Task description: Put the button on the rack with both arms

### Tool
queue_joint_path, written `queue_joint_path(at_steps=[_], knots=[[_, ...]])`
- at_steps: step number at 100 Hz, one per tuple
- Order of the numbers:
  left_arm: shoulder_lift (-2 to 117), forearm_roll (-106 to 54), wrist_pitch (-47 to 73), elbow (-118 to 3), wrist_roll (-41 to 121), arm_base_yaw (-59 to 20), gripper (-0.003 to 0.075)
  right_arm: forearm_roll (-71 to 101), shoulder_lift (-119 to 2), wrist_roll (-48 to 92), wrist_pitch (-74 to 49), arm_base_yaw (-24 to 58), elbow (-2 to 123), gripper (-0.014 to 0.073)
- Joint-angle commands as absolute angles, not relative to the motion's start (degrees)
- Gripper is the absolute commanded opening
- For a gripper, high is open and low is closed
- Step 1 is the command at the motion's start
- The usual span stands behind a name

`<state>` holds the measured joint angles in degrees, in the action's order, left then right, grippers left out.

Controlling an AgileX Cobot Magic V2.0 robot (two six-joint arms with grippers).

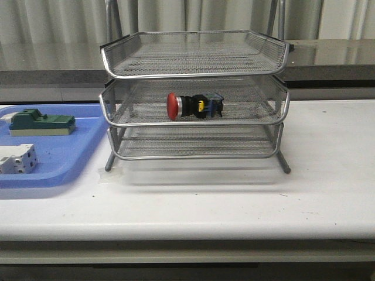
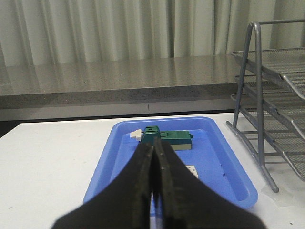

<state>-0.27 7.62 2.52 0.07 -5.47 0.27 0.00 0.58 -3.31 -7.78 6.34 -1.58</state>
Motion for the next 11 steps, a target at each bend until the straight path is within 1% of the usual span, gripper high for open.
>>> queue_joint_path(at_steps=[1,11], knots=[[-2.1,7.2,-2.2,2.8,-6.0,0.3,-0.0020,-0.3,1.8,-3.2,-3.3,6.3,-0.8,-0.0060],[-2.1,7.2,-2.2,2.8,-6.0,0.3,-0.0020,-0.3,1.8,-3.2,-3.3,6.3,-0.8,-0.0060]])
